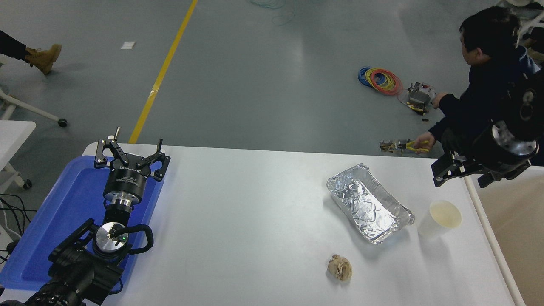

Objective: Pick up paper cup place in dustbin

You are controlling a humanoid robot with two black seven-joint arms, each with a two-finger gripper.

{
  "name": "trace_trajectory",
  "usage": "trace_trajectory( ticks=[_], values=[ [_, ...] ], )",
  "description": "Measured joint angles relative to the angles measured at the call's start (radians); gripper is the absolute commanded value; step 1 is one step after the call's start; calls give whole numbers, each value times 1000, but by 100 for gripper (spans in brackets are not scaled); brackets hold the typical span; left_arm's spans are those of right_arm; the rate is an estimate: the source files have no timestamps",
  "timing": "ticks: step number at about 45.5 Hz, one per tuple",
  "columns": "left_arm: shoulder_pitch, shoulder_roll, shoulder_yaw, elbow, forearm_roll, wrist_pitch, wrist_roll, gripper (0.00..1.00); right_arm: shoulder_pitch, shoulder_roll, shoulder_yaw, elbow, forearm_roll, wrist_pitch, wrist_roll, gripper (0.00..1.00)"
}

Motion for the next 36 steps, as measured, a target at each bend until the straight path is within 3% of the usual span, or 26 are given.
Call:
trace_trajectory(
  ticks=[36],
  values=[
    [0,0,0,0,0,0,0,100,-328,42,53,-183,-1,-231,4,100]
  ],
)
